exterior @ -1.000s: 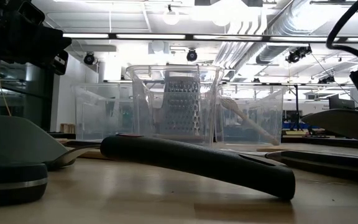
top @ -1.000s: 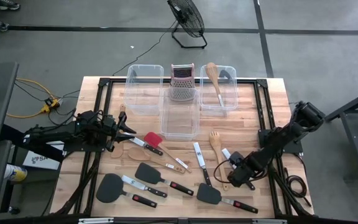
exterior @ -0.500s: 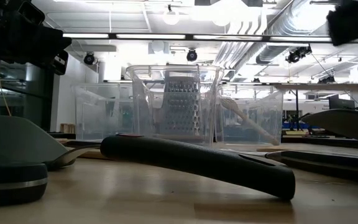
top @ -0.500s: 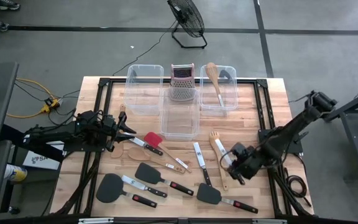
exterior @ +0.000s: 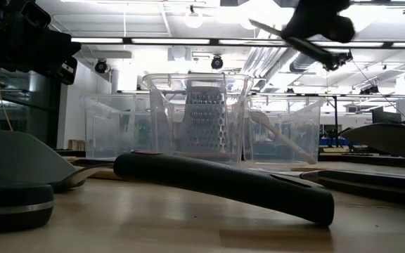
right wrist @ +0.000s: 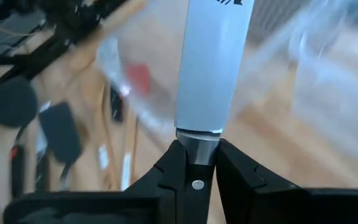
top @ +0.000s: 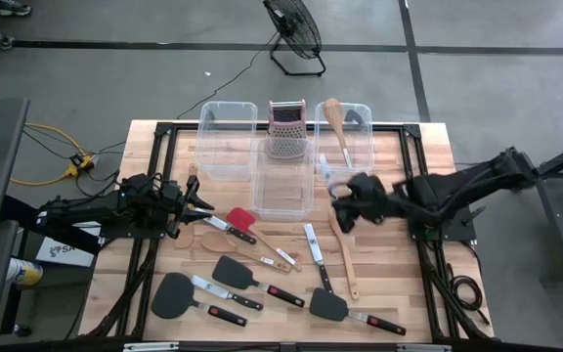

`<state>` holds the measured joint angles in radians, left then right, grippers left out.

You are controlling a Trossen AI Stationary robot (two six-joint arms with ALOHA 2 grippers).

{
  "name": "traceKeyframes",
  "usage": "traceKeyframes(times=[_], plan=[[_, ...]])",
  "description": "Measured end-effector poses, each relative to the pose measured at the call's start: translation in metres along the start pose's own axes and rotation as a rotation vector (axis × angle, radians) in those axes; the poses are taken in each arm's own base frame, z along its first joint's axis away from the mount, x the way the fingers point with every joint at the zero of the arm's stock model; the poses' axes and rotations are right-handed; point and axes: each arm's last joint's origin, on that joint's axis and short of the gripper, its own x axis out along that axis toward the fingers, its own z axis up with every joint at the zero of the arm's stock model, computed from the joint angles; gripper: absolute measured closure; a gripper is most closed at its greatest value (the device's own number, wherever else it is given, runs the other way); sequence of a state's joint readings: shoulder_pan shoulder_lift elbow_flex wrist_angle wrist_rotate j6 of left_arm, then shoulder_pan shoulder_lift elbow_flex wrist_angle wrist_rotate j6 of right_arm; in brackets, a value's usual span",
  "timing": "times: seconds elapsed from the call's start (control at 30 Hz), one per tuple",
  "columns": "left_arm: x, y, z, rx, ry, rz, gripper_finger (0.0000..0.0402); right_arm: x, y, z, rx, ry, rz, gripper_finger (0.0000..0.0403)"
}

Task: Pick & Place Kitchen Items
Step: Put the black table knife into the middle transparent bin

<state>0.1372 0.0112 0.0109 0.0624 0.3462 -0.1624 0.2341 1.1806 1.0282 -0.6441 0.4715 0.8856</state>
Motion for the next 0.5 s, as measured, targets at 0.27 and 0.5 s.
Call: traceKeyframes(times=[0.27, 0.5], plan=[[0.000, 0.000, 0.000, 0.000, 0.000, 0.000, 0.0312, 0.030, 0.003, 0.054, -0.099, -0.109, 0.016, 0.0345], [0.000, 0.000, 0.000, 0.000, 0.000, 0.000, 0.0312, 0.063, -0.004, 0.087, -0.134, -0.158, 0.129, 0.0345]])
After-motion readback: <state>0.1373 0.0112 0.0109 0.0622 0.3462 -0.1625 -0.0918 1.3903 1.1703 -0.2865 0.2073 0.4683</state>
